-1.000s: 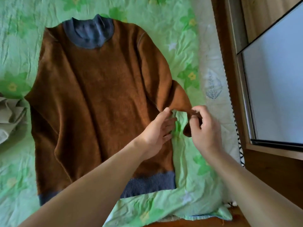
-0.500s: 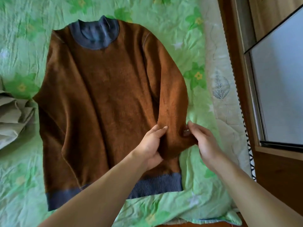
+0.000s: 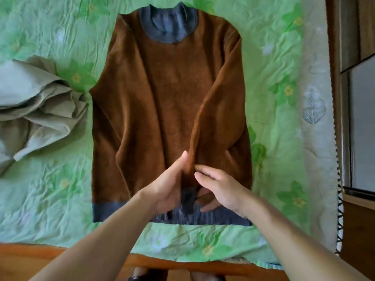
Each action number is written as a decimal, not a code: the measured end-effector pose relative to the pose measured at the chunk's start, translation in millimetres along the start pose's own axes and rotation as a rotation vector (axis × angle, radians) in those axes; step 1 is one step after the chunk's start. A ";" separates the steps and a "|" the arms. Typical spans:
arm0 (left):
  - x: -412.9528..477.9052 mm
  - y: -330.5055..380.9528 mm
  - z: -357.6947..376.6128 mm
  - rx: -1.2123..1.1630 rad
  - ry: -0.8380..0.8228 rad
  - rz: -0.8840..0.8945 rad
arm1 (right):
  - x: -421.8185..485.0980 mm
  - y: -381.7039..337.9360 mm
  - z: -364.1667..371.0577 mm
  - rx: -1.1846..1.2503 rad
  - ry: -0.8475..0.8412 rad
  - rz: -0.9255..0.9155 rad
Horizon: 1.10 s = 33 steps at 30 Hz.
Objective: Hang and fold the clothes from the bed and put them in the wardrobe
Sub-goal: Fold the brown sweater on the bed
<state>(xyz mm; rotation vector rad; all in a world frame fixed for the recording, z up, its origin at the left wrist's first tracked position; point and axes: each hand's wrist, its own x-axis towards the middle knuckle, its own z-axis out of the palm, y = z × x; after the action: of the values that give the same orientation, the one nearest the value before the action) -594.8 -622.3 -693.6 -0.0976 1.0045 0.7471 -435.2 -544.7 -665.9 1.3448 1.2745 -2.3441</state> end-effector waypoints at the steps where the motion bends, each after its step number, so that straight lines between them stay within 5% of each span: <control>1: -1.0 -0.9 -4.4 0.015 0.053 0.031 | 2.6 3.3 6.0 -0.015 0.025 0.014; 4: 1.4 -1.6 -15.1 0.044 0.261 0.094 | 12.0 19.6 17.6 -0.173 0.118 0.020; 9: 4.1 -1.1 -26.2 0.085 0.245 0.014 | 19.1 48.4 43.2 -0.512 0.012 -0.070; 12: 9.4 -7.8 -32.4 0.071 0.359 0.077 | 21.0 61.9 49.4 -0.568 0.167 -0.095; 15: 8.2 -13.0 -38.5 -0.032 0.324 0.072 | 24.6 70.6 42.1 -0.223 0.592 -0.026; 18: 1.1 -13.8 -44.1 -0.057 0.142 -0.005 | 29.7 70.4 35.9 0.434 0.521 0.126; 21: 0.7 -17.7 -47.1 -0.011 0.096 -0.047 | 30.1 73.8 23.8 0.447 0.449 0.095; 26: 4.5 -28.7 -49.1 0.748 0.370 -0.053 | 28.2 97.3 29.2 0.131 0.391 0.259; 30: 9.0 -11.4 -39.7 1.423 0.391 -0.064 | 42.9 88.3 24.0 -0.171 0.521 0.226; 33: 21.6 23.9 -35.2 1.594 0.520 0.042 | 49.2 60.5 -1.5 0.030 0.719 0.065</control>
<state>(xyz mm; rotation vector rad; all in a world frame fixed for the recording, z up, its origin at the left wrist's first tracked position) -628.2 -607.1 -724.1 1.1572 1.8439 -0.2319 -432.7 -568.6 -740.0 2.3170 1.3038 -1.8869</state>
